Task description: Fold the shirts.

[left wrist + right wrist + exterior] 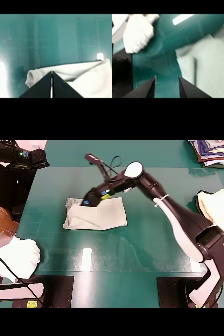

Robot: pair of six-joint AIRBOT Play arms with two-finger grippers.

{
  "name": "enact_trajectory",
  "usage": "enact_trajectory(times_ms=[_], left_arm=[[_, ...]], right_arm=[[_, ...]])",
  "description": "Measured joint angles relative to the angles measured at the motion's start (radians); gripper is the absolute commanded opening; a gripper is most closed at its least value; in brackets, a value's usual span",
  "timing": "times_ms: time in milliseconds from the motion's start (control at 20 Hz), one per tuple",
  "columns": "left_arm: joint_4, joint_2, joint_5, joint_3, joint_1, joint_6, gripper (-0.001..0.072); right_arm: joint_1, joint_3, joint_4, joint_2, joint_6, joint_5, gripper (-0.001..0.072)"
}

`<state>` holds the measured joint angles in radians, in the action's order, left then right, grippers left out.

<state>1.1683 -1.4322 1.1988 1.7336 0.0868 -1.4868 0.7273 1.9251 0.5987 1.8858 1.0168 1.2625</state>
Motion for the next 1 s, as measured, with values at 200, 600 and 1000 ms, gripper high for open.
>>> enact_trajectory(times_ms=[200, 600, 1000], left_arm=[[-0.002, 0.003, 0.026, 0.0, 0.005, 0.003, 0.0025], [-0.005, 0.003, 0.04, 0.0, 0.006, 0.003, 0.0025], [-0.005, 0.003, 0.035, -0.003, 0.006, 0.004, 0.0025]], right_arm=[[-0.177, -0.211, 0.076, -0.076, 0.091, 0.048, 0.033], [-0.41, -0.569, 0.037, -0.156, 0.189, -0.056, 0.0621], [-0.307, -0.552, -0.058, -0.044, 0.205, -0.149, 0.0601]])
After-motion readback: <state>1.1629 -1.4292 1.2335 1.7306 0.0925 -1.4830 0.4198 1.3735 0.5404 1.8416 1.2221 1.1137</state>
